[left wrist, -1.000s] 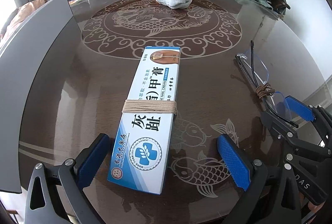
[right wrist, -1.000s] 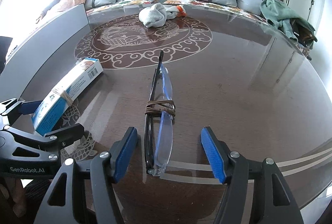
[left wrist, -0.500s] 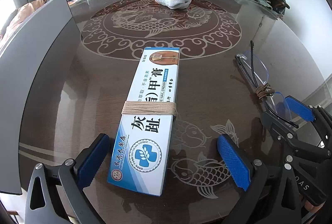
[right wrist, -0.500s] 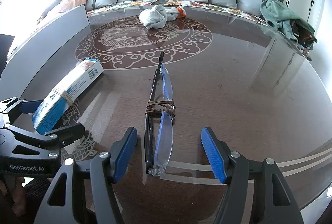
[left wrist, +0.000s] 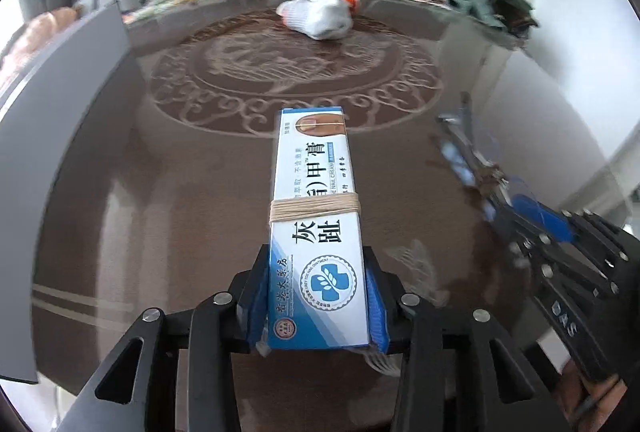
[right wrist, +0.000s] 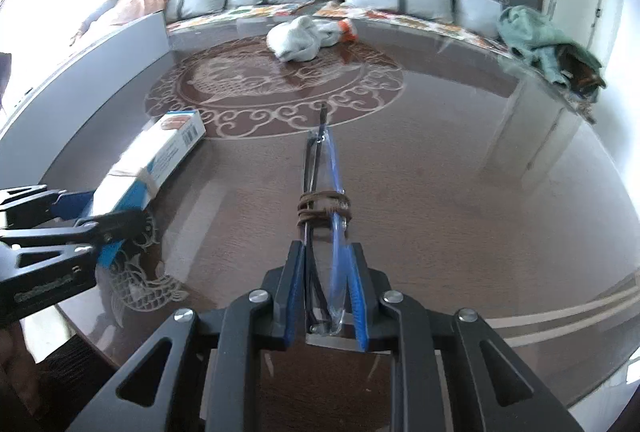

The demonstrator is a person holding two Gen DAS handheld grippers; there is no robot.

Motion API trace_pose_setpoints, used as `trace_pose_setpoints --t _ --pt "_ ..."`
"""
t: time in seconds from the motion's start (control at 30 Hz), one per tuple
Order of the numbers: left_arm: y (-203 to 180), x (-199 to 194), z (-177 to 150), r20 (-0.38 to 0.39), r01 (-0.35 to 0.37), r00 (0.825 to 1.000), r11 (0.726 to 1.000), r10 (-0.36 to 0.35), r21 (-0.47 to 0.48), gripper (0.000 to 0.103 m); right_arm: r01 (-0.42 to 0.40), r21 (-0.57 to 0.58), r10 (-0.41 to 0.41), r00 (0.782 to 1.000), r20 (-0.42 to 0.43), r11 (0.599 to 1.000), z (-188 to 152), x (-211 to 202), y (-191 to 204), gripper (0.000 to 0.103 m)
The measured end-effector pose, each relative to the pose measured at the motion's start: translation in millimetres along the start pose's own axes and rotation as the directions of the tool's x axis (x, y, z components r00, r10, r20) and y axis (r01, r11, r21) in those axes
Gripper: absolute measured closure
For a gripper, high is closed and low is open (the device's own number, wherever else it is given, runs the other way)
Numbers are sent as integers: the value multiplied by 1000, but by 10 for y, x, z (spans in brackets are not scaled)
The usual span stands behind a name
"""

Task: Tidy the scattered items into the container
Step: 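Carry the ointment box and eyeglasses over the cardboard box with both tools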

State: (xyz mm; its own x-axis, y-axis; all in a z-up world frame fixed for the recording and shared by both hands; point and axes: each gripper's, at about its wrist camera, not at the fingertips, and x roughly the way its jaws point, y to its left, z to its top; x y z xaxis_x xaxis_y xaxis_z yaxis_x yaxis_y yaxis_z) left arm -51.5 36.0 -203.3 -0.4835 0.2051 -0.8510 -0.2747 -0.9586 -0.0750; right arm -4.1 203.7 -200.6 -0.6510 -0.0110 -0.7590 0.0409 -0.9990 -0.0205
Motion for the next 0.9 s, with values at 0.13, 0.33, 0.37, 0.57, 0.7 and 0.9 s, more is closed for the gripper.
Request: trace_pose_setpoints --t 0.13,0.33,0.37,0.57,0.7,0.9 --pt "98 -211 -18 29 19 999 999 -18 -36 62 12 45 -14 999 40 999 10 -138 -96 81" --pt "266 -426 -58 58 36 998 995 -31 -88 62 7 81 -10 999 42 997 22 -222 -161 81" --pt "292 -459 -60 65 40 997 994 -34 -97 62 1 88 -5 999 45 996 39 -249 -164 81" --pt "547 -879 -6 173 86 983 981 -56 -174 62 -62 96 54 995 79 993 219 -491 -23 81" --pt "804 -1265 83 271 111 961 968 -48 -225 62 -125 49 118 984 133 991 509 -711 260 81" --pt "1270 -1692 142 353 123 935 944 -7 -307 62 -231 -30 232 953 194 973 1024 -907 804 81"
